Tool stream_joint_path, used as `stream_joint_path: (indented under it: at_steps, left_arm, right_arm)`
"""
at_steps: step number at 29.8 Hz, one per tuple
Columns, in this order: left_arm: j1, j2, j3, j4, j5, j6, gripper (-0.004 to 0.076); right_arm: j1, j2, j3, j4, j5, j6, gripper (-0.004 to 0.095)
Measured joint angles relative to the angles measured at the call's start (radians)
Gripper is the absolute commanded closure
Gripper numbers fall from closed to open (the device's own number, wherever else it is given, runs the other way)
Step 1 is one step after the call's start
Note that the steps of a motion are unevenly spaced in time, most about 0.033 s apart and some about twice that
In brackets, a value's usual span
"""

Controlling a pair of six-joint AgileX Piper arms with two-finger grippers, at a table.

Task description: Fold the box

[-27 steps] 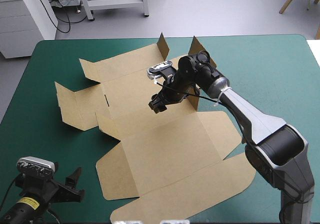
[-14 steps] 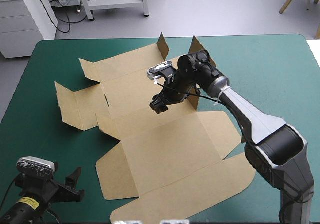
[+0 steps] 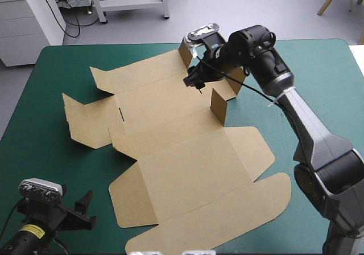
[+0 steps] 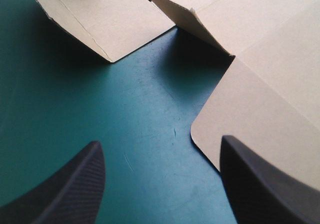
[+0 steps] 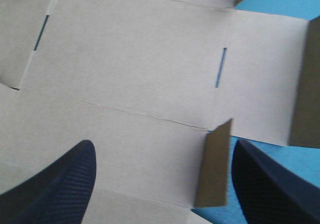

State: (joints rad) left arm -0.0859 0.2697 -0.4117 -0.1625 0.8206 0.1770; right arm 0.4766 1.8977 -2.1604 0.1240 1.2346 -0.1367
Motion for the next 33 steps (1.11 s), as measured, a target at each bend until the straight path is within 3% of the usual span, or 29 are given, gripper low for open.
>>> stream_joint_path:
  at_steps: [9, 16, 23, 33]
  left_arm:
    - [0.000, 0.000, 0.000, 0.000, 0.000, 0.000, 0.0257]
    - [0.000, 0.000, 0.000, 0.000, 0.000, 0.000, 0.0257]
    - [0.000, 0.000, 0.000, 0.000, 0.000, 0.000, 0.0257]
    - [0.000, 0.000, 0.000, 0.000, 0.000, 0.000, 0.0259]
  right_arm:
    - [-0.120, -0.142, -0.004, -0.044, 0.011, -0.020, 0.0173]
    - [-0.129, -0.173, 0.038, -0.035, 0.011, -0.036, 0.0150]
    - [-0.129, -0.071, 0.155, -0.018, 0.012, -0.038, 0.0153]
    - [-0.129, 0.102, 0.158, 0.029, 0.000, -0.038, 0.0155]
